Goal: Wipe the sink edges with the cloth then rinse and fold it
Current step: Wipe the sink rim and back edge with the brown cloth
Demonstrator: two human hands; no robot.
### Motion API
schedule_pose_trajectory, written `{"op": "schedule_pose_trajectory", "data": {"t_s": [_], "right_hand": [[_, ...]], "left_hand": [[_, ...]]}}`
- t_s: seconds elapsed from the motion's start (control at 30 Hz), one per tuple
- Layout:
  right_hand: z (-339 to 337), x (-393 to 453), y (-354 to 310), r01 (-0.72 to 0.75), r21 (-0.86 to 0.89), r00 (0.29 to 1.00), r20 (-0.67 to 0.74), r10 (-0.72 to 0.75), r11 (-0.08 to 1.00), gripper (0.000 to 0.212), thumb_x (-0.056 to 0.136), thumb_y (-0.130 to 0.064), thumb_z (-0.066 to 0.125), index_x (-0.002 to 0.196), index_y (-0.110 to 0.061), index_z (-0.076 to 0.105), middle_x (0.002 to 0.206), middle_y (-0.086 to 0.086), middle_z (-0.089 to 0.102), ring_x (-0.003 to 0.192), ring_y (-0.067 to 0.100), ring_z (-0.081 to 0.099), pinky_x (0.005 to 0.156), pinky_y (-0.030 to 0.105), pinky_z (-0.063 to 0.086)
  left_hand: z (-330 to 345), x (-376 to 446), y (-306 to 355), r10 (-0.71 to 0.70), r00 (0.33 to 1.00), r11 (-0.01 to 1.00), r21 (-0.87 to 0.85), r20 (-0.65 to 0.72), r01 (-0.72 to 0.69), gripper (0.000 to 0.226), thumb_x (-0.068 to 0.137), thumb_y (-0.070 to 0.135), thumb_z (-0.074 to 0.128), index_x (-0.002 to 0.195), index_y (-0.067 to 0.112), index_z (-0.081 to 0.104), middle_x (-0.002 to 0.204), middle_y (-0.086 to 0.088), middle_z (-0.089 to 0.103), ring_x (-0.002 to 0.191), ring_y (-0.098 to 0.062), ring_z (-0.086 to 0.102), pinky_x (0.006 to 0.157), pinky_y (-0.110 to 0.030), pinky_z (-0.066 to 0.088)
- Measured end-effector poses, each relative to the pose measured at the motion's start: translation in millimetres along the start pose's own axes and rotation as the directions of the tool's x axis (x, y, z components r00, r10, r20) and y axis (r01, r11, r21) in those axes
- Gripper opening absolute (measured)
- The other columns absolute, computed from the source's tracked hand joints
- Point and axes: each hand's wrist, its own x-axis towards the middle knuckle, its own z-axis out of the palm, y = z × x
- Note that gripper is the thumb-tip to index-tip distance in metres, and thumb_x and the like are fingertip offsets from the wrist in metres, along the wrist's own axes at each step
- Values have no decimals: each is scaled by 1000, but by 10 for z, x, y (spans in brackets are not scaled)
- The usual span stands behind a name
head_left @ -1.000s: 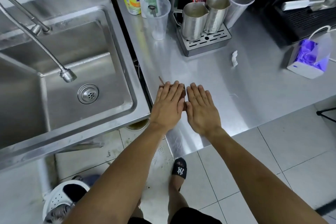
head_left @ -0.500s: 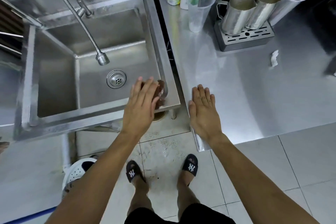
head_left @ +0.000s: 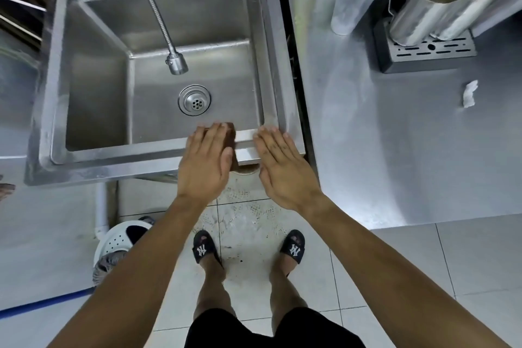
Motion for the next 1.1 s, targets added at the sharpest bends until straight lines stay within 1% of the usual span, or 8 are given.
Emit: {"op": "schedule_pose_trajectory", "data": {"t_s": [0.1,0.27,0.37,0.47,0.67,0.8,0.9,1.1], "right_hand": [[17,75,-72,9,-19,1000,2,-9,1000,59,107,-28,27,161,-3,27,170,15,23,160,28,13,132,43,6],[123,223,-252,49,-49,997,63,-46,998,61,109,-33,24,161,-3,25,170,15,21,160,28,12,131,44,8],[170,331,-393,51,-59,996,75,-47,997,63,110,-39,23,161,-2,26,170,17,21,160,30,13,131,46,9],[218,499,-532,24,-47,994,106,-18,999,64,110,-42,18,162,-5,27,170,16,20,160,32,14,131,47,9],[203,486,-417,147,-124,983,132,-130,981,63,110,-40,19,162,-4,25,170,15,23,159,31,18,131,47,13],[186,521,-480,131,-160,983,148,-108,978,64,110,-41,20,162,-5,23,170,15,20,159,31,14,131,47,11],[194,575,-502,182,-177,975,160,-154,967,62,111,-42,21,162,-6,25,171,13,20,159,30,15,131,47,13],[39,774,-333,363,-96,897,306,-320,927,64,111,-46,16,166,-12,10,173,6,7,161,20,3,132,39,5]], "left_hand": [[14,65,101,-112,993,994,12,-30,113,59,109,35,17,158,10,35,164,-11,36,154,-37,25,127,-51,16],[30,-111,-72,63,998,998,-7,0,-63,56,109,36,23,157,12,38,163,-8,40,155,-30,26,126,-50,22],[-75,-272,-614,-66,998,997,25,-19,66,61,109,39,16,156,10,39,159,-12,44,152,-33,31,126,-50,22],[-88,-244,-615,-147,987,988,40,-66,150,60,108,36,17,156,8,38,160,-14,44,152,-36,31,126,-51,20],[-47,-166,-473,126,992,992,34,-16,-125,55,109,34,26,159,12,36,164,-7,39,155,-30,28,126,-50,22],[-153,-331,-980,-13,999,999,33,-34,14,57,108,37,22,158,13,37,161,-9,43,153,-31,31,126,-51,23],[-145,-333,-879,-122,990,992,24,-66,123,57,108,36,22,159,13,35,162,-9,41,153,-32,30,126,-52,21],[-84,-255,-652,26,999,1000,-6,-41,-26,55,108,36,27,159,16,36,164,-4,39,155,-28,27,125,-50,23]]}}
